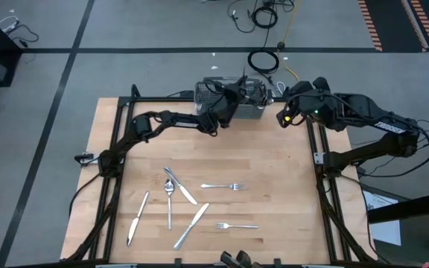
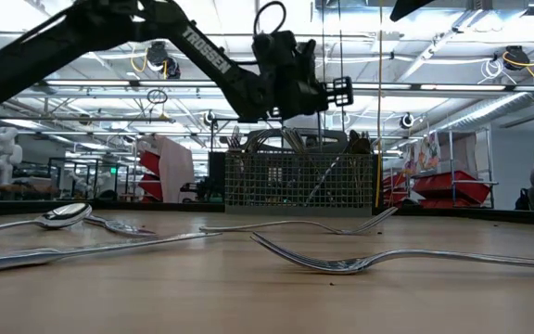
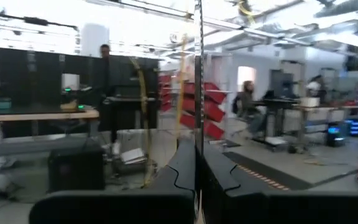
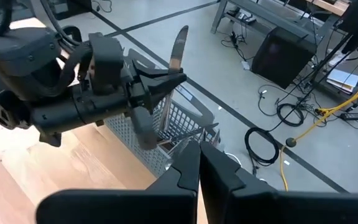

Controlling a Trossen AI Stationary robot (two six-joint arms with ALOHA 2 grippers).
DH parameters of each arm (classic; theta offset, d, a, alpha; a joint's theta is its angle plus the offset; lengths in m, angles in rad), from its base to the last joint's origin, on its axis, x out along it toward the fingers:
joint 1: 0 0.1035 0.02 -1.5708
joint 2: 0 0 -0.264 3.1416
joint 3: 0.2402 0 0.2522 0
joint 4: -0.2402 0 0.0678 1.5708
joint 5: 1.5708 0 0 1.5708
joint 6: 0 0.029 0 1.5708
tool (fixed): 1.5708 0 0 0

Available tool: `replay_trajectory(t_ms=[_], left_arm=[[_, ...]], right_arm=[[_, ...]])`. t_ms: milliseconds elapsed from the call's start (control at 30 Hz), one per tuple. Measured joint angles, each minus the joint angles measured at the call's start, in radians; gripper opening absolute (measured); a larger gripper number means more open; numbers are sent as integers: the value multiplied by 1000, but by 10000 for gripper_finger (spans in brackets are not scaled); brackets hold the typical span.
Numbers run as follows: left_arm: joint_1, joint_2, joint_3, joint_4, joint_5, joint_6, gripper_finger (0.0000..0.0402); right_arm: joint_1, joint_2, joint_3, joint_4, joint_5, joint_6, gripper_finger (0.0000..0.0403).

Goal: Sort silverware
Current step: Put the silver table knife into the silverware organizer

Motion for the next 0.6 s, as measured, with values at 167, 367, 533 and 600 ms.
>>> replay_trajectory(t_ms=[167, 367, 533, 600], left_arm=[[0, 40, 8, -25, -13, -28, 6], [0, 47, 8, -87, -11, -104, 6], [0, 48, 8, -194, 44, -135, 54], [0, 48, 8, -200, 55, -134, 79]], right_arm=[[0, -1, 0, -11, -8, -16, 0], [0, 0, 0, -4, 1, -40, 0], [0, 0, 0, -4, 2, -52, 0], [0, 0, 0, -4, 2, -52, 0]])
